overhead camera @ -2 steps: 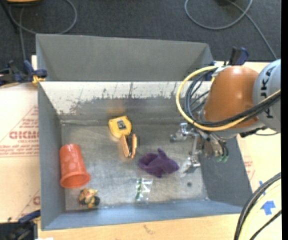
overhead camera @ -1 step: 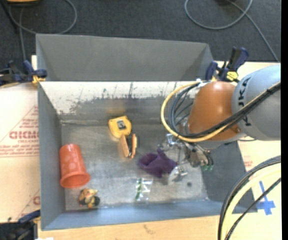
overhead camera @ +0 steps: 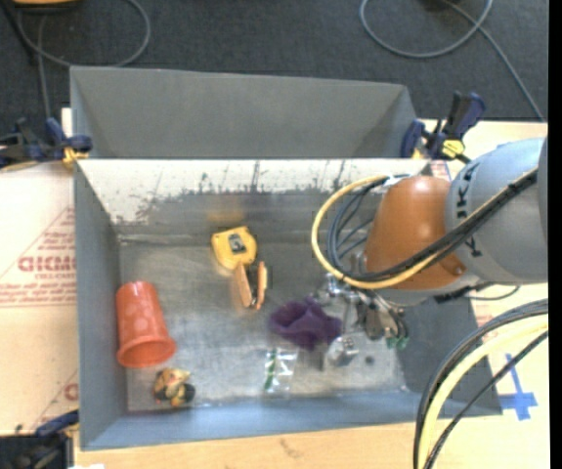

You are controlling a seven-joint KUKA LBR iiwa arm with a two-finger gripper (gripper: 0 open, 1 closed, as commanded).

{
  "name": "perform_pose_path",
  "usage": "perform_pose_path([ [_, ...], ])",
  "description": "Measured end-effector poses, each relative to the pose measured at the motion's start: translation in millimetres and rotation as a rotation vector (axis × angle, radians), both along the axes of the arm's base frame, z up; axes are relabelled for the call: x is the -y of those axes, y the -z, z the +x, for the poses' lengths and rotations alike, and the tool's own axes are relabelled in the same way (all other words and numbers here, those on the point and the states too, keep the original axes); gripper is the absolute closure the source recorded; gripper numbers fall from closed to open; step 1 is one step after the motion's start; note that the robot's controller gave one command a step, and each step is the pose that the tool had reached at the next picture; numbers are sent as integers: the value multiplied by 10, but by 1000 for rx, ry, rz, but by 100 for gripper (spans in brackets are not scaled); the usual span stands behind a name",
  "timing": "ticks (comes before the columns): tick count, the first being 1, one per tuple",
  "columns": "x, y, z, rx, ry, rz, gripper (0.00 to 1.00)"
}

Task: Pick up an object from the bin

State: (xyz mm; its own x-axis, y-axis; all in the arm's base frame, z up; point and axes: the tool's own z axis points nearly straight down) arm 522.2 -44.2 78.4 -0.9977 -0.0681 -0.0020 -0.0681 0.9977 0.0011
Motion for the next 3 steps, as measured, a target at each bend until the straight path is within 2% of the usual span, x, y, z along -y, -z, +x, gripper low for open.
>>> perform_pose_path([
  [1, -62, 20, 51, -2, -59, -5, 0],
  [2, -457, 6, -20, 11, -162, -13, 0],
  [3, -295, 20, 2, -19, -295, 5, 100],
])
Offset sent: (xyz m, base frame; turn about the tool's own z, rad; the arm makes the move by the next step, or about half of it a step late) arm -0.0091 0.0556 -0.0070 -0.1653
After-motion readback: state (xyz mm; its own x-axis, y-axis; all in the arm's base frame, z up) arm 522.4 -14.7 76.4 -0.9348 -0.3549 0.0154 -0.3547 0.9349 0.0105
